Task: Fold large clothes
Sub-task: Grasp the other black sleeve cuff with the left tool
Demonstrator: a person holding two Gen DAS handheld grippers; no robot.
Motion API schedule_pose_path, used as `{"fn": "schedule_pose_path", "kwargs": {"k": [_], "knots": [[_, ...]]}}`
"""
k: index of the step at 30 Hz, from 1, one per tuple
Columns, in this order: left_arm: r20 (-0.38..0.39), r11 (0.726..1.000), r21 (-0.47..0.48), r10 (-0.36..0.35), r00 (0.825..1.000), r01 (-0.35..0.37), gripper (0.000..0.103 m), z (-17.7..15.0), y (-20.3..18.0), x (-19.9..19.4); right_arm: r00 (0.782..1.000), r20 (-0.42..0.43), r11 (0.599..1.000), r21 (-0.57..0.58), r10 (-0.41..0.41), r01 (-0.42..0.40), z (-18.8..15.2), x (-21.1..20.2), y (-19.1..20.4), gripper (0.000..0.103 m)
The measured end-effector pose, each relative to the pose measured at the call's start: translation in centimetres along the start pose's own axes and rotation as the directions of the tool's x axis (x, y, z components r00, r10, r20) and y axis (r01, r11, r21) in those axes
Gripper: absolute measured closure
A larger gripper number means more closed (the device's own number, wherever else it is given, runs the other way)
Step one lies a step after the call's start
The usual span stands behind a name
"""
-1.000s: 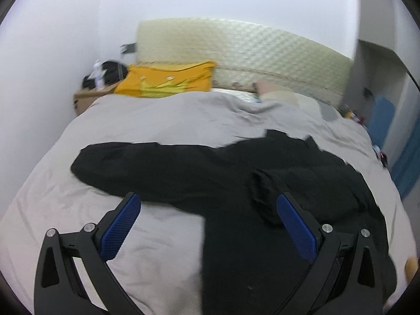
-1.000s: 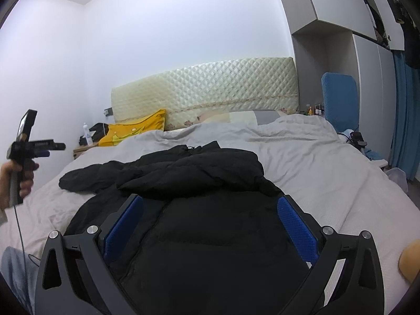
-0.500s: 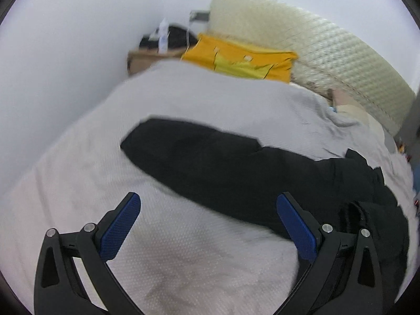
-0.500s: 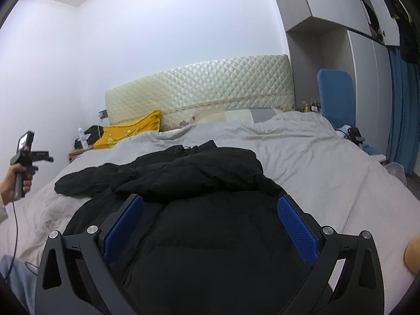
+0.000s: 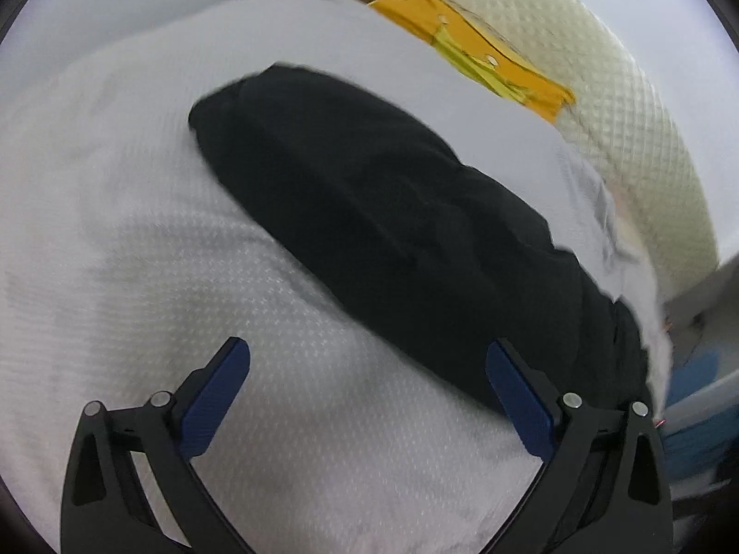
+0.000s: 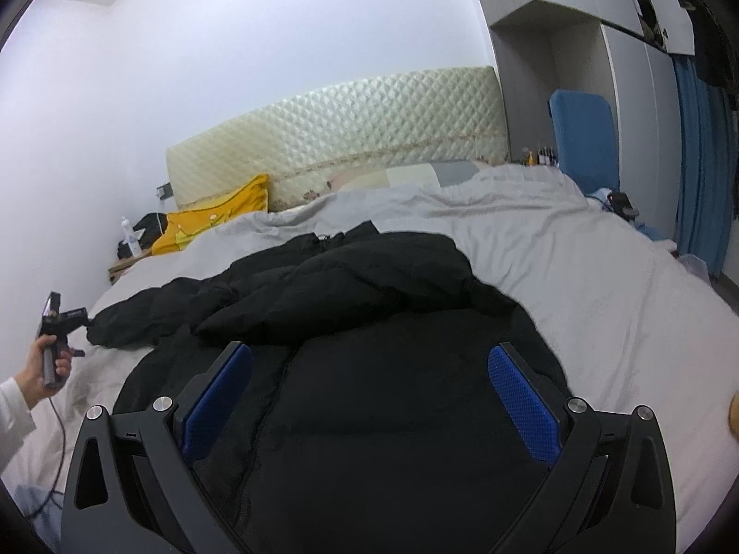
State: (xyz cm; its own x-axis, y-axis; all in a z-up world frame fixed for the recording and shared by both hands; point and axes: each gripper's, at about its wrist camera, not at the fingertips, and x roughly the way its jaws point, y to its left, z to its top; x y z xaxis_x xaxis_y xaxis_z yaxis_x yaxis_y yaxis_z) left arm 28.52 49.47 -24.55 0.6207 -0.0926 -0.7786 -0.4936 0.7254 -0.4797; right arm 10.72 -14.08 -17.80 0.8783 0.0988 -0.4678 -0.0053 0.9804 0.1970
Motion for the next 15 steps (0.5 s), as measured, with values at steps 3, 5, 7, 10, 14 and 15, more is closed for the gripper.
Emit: {"fn": "schedule_pose_path", "kwargs": {"k": [3,5,7,10,14,15], "knots": [[-0.002,0.991,-0.102,-0.091,0.996,0.090,0.004,1.0,2.2,1.4,1.000,-0.010,1.000,0.006,-0.015,0.015,-0.1,0.8,0.6,0.000],[0.012,0.975,-0.162,-0.152,0.988,0.152,0.012,2.0,3.3,2.1,1.000,-0.015,1.000,0.013,-0.026,0.027,0.0,1.3,0.7,0.000],[0.062,0.940,-0.241,-0.233,0.971,0.241,0.015,3.2,4.4,2.6,0.999,-0.017,0.999,0.003,-0.050,0.050,-0.1,1.7,1.0,0.000],[0.081,0.925,-0.281,-0.243,0.967,0.256,0.015,4.7,4.7,3.7,0.996,-0.011,0.996,-0.003,-0.089,0.088,-0.1,2.0,1.2,0.000],[0.084,0.929,-0.302,-0.197,0.977,0.214,0.016,5.5,4.5,5.2,0.992,-0.038,0.993,-0.001,-0.119,0.119,0.0,3.3,1.3,0.000],[0.096,0.926,-0.310,-0.194,0.976,0.214,0.016,5.6,4.6,5.3,0.991,-0.048,0.992,0.001,-0.123,0.124,0.1,3.7,1.4,0.000]]}}
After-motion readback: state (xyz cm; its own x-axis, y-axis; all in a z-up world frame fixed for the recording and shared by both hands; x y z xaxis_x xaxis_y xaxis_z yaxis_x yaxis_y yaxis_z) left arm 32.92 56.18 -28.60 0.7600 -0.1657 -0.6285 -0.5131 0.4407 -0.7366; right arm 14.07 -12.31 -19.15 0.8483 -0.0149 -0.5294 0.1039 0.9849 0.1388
